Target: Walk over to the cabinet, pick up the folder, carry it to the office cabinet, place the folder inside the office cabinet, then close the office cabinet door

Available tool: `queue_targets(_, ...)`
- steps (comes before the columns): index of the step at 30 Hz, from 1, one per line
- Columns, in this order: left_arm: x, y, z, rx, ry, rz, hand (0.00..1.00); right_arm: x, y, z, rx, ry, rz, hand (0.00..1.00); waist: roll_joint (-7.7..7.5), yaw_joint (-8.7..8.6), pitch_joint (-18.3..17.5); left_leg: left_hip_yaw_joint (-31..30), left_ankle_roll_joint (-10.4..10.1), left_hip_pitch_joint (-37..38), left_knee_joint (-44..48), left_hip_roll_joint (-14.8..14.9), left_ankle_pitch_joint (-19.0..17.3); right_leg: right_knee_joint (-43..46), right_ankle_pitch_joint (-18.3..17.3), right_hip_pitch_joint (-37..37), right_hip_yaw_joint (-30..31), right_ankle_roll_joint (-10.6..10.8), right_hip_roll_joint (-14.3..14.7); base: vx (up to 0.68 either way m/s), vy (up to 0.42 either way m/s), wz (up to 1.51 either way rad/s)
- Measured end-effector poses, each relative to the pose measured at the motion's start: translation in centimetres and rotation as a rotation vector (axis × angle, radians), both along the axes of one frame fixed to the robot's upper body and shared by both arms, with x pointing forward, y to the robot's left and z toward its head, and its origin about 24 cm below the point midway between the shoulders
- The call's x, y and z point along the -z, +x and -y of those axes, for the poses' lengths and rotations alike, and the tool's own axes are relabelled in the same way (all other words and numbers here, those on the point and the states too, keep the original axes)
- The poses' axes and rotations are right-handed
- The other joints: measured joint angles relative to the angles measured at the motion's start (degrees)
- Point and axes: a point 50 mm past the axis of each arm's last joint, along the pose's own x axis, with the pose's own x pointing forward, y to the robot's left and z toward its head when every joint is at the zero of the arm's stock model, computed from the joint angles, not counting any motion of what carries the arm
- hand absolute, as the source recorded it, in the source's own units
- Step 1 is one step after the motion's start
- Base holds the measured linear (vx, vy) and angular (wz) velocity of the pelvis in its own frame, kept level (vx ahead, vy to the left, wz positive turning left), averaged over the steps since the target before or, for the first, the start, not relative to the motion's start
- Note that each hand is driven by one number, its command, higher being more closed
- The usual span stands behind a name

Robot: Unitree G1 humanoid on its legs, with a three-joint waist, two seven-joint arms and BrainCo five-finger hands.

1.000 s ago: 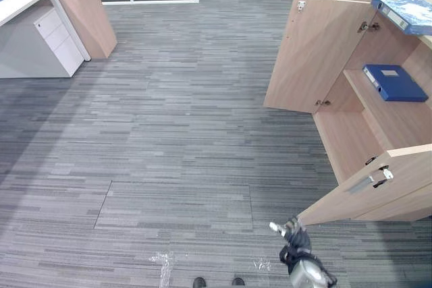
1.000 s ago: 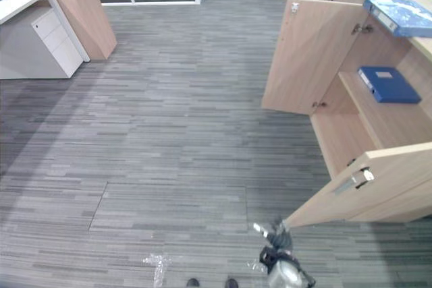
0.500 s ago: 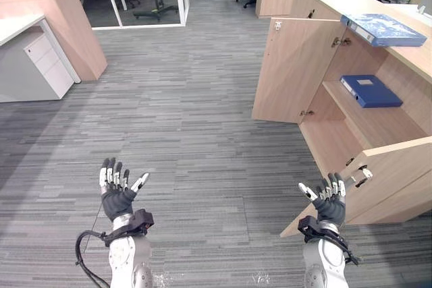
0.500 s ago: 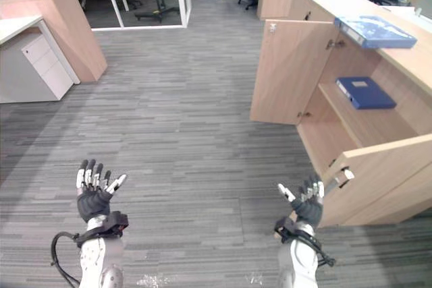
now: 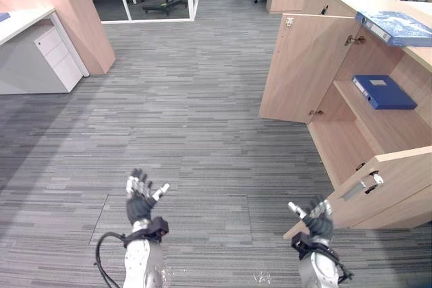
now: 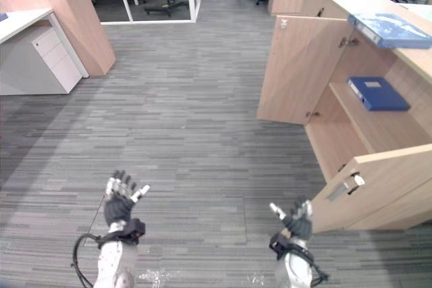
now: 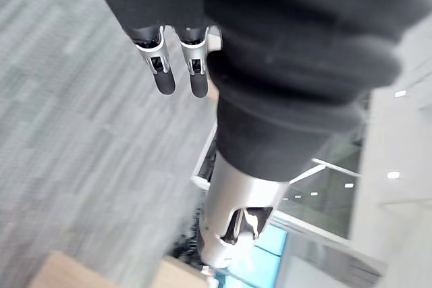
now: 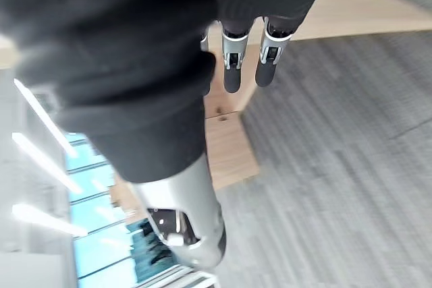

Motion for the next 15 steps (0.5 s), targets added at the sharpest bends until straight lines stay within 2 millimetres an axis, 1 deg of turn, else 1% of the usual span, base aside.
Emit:
queue_targets(2, 1.6, -0.8, 0.4, 0.043, -0.015, -0.090, 0.00, 1.0, -0.6, -0.2, -0.013, 0.025, -0.062, 0.00, 0.25, -0.15, 0.4, 0.0, -0.1, -0.1, 0.0, 0.1, 0.1, 0.0, 0.0, -0.1, 0.0, -0.1, 0.1, -0.02, 0.002, 0.00)
queue_targets(6, 2.2, -1.2, 0.1, 0.059, -0.019, -0.117, 0.00, 1.4, -1.0, -0.1, -0.030, 0.034, -0.076, 0.00, 0.71, -0.17, 1.4, 0.2, -0.3, -0.3, 0.0, 0.3, 0.1, 0.0, 0.1, -0.2, 0.2, -0.2, 0.3, -0.04, 0.009, -0.02)
queue_targets(7, 2.1, -1.2, -0.3, 0.046, -0.015, -0.116, 0.00, 1.4, -0.8, -0.2, -0.036, 0.039, -0.075, 0.00, 0.65, 0.04, 2.1, 0.5, -1.2, -0.5, 1.1, 0.6, -0.7, 0.2, 0.1, -0.2, 0.3, -0.2, 0.5, -0.02, 0.002, -0.10)
queue_targets(8, 2.1, -1.2, -0.4, 0.043, -0.012, -0.115, 0.00, 1.4, -0.8, -0.2, -0.040, 0.041, -0.073, 0.00, 0.66, 0.00, 2.6, 0.7, -1.5, -1.1, 2.5, 0.7, -1.7, 0.5, -0.3, -0.2, 0.4, -0.2, 0.7, -0.04, -0.010, -0.11)
queue_targets(9, 2.1, -1.1, -0.5, 0.038, -0.011, -0.113, 0.00, 1.4, -0.7, -0.3, -0.049, 0.042, -0.070, 0.00, 0.71, 0.01, 3.5, 0.8, -1.9, -2.7, 6.1, 1.1, -3.8, 1.3, -0.9, -0.3, 0.5, -0.6, 0.8, -0.04, -0.025, -0.04)
queue_targets(10, 2.0, -1.1, -0.9, 0.021, -0.011, -0.111, 0.00, 1.2, -0.7, -0.3, -0.052, 0.044, -0.061, 0.00, 1.07, 0.24, 5.0, 0.8, -2.9, -4.8, 12.8, 2.0, -6.8, 2.3, -1.8, 0.1, 0.4, -1.9, 1.2, -0.04, -0.024, 0.01)
queue_targets(11, 2.0, -1.1, -0.9, 0.018, -0.012, -0.112, 0.00, 1.1, -0.7, -0.3, -0.052, 0.044, -0.059, 0.00, 1.03, 0.23, 5.3, 1.0, -3.3, -5.3, 14.4, 2.2, -7.2, 2.5, -2.0, 0.2, 0.4, -2.2, 1.2, -0.01, -0.030, 0.10)
queue_targets(12, 1.9, -1.1, -0.9, 0.007, -0.019, -0.104, 0.00, 0.4, -0.4, -0.4, -0.059, 0.042, -0.026, 0.00, 0.75, 0.32, 6.7, 3.0, -4.7, -8.8, 23.5, 3.2, -8.3, 3.5, -2.4, 0.9, 0.2, -3.1, 1.0, 0.01, -0.021, 0.06)
queue_targets(13, 1.7, -1.1, -0.9, 0.001, -0.025, -0.096, 0.00, -0.2, -0.2, -0.4, -0.068, 0.035, -0.001, 0.00, 0.73, 0.47, 7.1, 4.0, -5.0, -11.2, 28.3, 3.9, -8.6, 3.6, -2.4, 1.2, 0.3, -3.2, 0.9, 0.00, 0.000, 0.00)
queue_targets(14, 1.5, -1.2, -0.9, -0.006, -0.033, -0.084, 0.00, -1.0, 0.4, -0.6, -0.084, 0.030, 0.040, 0.00, 0.77, 0.73, 7.3, 4.9, -4.7, -13.7, 33.4, 5.2, -10.0, 3.7, -2.5, 1.5, 0.3, -3.4, 1.0, 0.04, -0.039, -0.05)
queue_targets(15, 1.1, -1.1, -0.7, -0.008, -0.040, -0.065, 0.00, -2.1, 1.1, -0.6, -0.101, 0.019, 0.094, 0.00, 0.50, 0.74, 7.4, 5.5, -4.1, -16.0, 35.8, 6.7, -11.2, 3.7, -2.8, 1.9, 0.3, -3.6, 1.0, 0.09, -0.063, -0.04)
